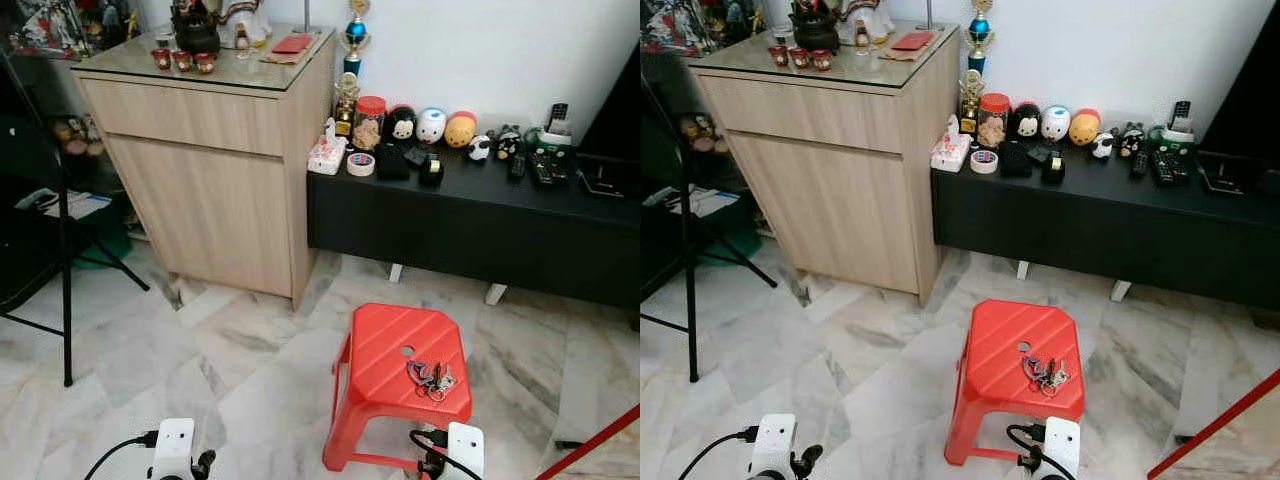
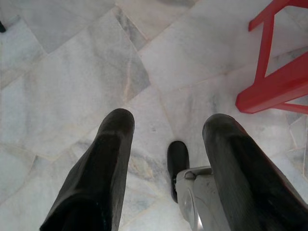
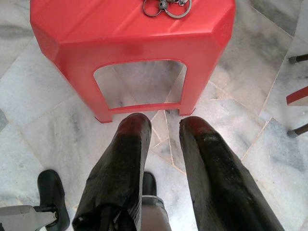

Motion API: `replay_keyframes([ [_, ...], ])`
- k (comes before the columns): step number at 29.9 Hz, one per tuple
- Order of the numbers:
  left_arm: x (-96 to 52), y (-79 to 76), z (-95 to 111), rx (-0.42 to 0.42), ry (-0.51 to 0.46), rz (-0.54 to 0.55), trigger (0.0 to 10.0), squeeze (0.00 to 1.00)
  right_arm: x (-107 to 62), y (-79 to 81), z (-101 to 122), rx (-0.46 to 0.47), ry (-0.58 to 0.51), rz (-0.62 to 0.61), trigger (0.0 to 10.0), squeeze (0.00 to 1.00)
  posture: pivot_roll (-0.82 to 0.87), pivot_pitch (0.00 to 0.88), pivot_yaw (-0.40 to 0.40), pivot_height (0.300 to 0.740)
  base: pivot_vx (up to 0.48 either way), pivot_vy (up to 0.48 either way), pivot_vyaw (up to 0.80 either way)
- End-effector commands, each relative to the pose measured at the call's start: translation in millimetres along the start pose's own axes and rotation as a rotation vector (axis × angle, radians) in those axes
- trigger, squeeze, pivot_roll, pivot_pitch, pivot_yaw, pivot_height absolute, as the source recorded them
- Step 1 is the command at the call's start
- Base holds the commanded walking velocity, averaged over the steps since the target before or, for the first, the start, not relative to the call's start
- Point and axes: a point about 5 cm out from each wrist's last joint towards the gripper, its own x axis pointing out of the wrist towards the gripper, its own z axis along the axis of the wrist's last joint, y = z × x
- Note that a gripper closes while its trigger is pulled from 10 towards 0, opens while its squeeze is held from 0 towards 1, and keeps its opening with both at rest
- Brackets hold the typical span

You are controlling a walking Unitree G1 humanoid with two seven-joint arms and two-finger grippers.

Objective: Hang keys on a hook

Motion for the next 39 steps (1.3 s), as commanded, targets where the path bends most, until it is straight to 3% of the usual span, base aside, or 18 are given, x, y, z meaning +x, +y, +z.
replay_keyframes([
  [1,-1.0,2.4,-4.0,-0.003,0.021,0.003,10.0,0.00,0.9,1.5,4.3,0.010,-0.014,0.003,10.0,0.00,0.07,0.004,-0.041,0.740,0.277,0.000,0.00],
  [10,-1.0,2.8,-3.1,-0.008,0.014,0.004,10.0,0.00,3.4,6.1,15.6,-0.002,-0.042,0.026,10.0,0.00,0.07,0.004,-0.045,0.740,0.317,0.000,0.00],
  [29,0.4,0.4,1.7,0.003,-0.008,-0.005,10.0,0.00,3.5,7.2,18.0,0.001,-0.059,0.034,10.0,0.00,0.07,0.003,-0.047,0.740,0.326,0.000,0.00],
  [39,7.2,8.7,47.6,-0.063,-0.203,0.025,10.0,0.00,5.3,20.7,56.1,0.005,-0.245,0.092,10.0,0.00,0.06,0.006,-0.048,0.740,0.000,0.000,0.00],
])
